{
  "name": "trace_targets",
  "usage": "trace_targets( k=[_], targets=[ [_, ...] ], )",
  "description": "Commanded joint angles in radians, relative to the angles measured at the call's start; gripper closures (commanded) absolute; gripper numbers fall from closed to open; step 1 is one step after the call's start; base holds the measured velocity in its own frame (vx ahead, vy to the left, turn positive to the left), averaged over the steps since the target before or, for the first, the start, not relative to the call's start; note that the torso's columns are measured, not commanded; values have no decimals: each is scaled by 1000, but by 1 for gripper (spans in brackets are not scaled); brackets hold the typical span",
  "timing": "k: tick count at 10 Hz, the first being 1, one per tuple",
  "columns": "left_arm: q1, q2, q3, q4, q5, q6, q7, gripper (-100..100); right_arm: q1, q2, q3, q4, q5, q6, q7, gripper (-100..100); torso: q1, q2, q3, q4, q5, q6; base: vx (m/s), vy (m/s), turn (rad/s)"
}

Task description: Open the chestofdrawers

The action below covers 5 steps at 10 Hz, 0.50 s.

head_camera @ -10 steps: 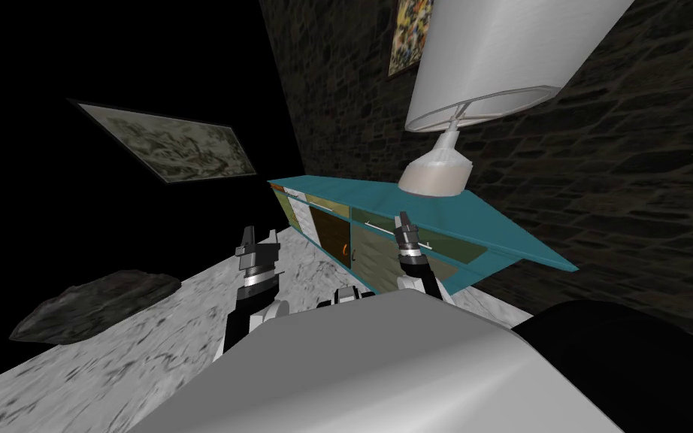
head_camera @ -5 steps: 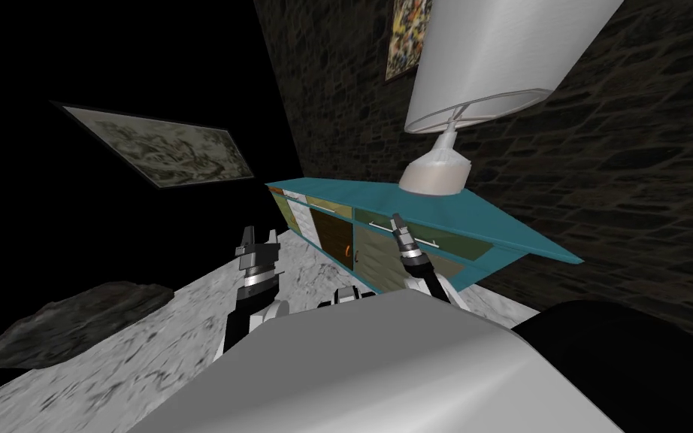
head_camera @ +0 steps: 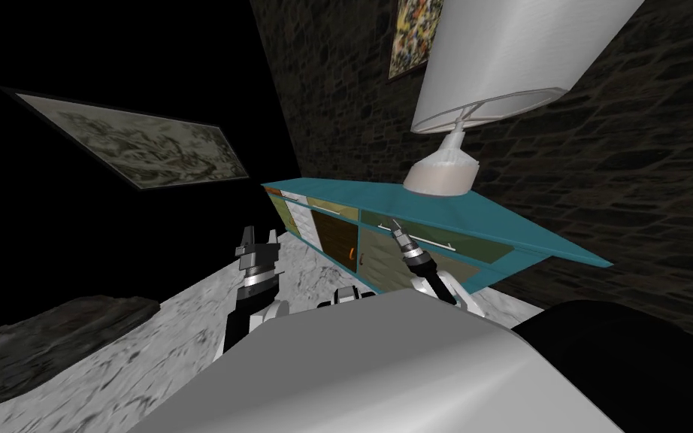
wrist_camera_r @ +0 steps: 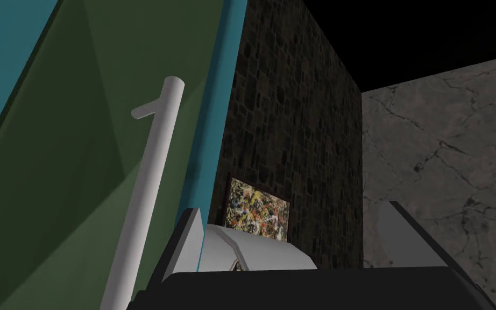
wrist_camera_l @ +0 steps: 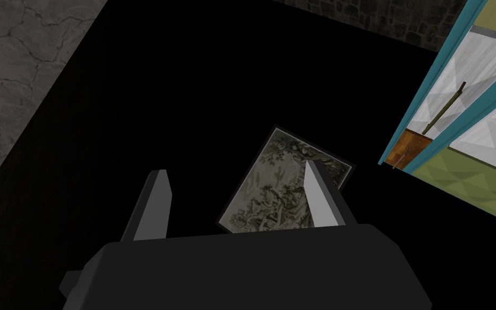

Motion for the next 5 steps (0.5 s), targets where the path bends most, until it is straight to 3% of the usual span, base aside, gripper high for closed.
trace_targets(
  k=[1, 5],
  targets=[
    [0, 0, 0, 0, 0, 0, 0, 0, -3, -32, -2, 8, 60, 16, 37, -100, 3, -3, -2, -1, 1, 0, 53, 105, -31],
    [0, 0, 0, 0, 0, 0, 0, 0, -6, -104, -22, 15, 172, 34, 106, -100, 4, 0, 0, -1, 1, 0, 58, 103, -56]
  ],
)
